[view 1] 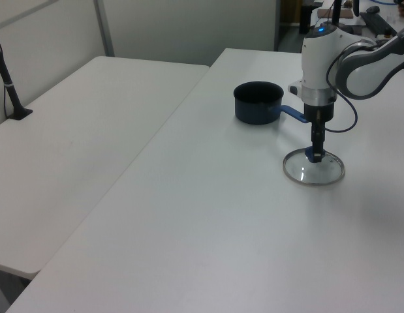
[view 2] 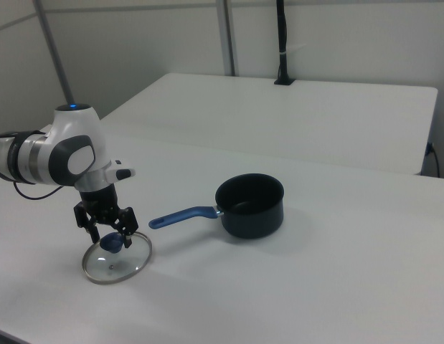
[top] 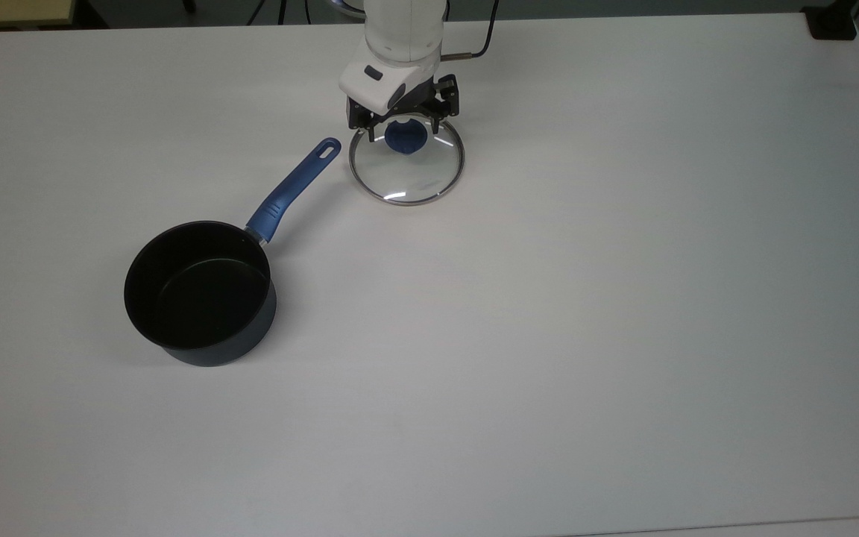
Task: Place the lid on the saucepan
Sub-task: 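Lower the open gripper around the blue knob of the lid, then close the gripper on the blue knob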
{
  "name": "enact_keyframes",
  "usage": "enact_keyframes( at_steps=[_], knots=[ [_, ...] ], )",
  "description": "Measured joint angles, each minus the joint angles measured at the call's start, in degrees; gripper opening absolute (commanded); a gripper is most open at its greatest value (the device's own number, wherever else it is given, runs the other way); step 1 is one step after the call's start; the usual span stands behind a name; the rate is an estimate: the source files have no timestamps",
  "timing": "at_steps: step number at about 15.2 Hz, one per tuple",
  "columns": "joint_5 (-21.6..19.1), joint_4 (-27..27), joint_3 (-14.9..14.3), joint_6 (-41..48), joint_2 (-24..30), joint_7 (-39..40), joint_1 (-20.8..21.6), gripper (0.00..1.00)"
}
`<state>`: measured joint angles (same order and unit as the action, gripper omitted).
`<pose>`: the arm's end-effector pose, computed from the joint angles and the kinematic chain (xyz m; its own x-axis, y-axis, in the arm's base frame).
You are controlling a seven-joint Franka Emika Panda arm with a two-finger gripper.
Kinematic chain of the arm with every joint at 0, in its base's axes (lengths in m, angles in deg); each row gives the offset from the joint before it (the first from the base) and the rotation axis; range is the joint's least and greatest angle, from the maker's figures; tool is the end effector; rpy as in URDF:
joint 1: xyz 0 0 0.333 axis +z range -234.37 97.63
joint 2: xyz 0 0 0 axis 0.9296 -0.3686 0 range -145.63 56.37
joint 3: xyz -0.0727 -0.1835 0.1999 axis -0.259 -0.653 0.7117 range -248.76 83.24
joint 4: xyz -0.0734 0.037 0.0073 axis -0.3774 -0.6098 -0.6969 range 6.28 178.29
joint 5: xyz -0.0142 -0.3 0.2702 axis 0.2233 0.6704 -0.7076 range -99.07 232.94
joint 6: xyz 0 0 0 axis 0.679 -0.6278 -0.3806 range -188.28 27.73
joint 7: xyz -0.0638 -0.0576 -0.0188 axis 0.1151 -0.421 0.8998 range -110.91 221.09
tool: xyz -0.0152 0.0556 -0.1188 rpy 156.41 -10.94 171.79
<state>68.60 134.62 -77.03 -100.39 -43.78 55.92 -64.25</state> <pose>0.4997 0.0851 0.2766 0.9764 0.2019 -0.0770 0.2041 -0.9787 0.0222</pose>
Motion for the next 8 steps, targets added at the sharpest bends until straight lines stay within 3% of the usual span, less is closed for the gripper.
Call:
enact_keyframes(
  at_steps=[8],
  knots=[
    [0.0,0.0,0.0,0.0,0.0,0.0,0.1,0.88]
  ],
)
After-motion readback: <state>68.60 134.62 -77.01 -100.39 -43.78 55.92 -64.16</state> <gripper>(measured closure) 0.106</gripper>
